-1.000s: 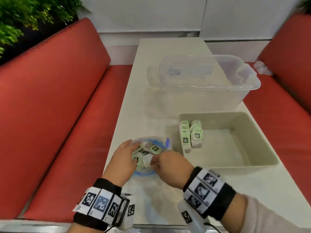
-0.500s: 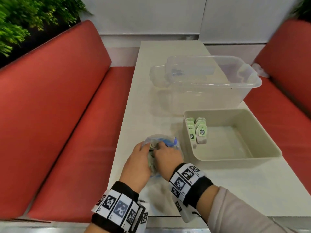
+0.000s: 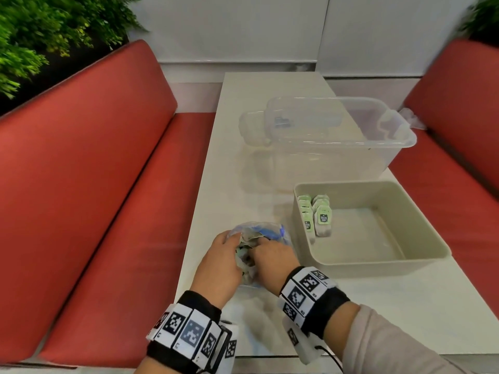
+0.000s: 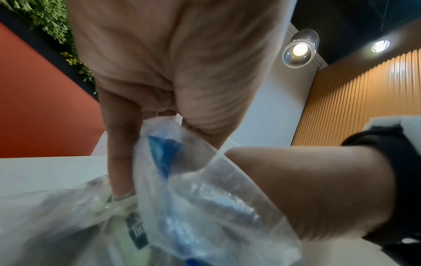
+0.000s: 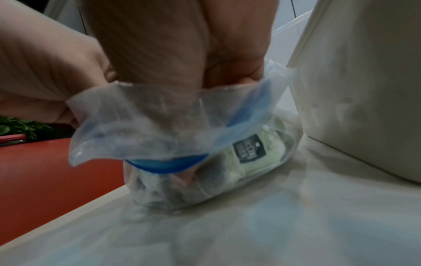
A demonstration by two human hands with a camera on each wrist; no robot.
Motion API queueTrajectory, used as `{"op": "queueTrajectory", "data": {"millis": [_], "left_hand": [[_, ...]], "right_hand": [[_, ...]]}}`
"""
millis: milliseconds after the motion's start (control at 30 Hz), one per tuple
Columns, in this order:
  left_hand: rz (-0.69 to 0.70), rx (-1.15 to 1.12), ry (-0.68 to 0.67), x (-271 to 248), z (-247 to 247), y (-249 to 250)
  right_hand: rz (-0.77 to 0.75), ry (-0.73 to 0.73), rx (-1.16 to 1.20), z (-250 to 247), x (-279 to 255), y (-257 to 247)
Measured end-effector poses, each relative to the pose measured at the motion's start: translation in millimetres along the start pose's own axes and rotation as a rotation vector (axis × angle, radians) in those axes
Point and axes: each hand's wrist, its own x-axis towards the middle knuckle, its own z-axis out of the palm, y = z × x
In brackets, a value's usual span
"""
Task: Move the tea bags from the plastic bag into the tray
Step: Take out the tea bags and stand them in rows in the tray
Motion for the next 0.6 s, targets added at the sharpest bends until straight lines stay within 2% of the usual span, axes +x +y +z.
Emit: {"op": "queueTrajectory", "data": {"millis": [200,400,600], "left_hand": [[0.001,0.011,0.030,12,2,-11],[-0.036,0.047,-0.007,16,-1,-7],[-0.048,0.022,-0.022,15,-11,1]], "right_hand": [[0.112,0.091,0.234,-14,-6,16],[0.128,0.099,0.352,-17,-6,21],[0.153,0.245,0.527,-27,-10,22]]}}
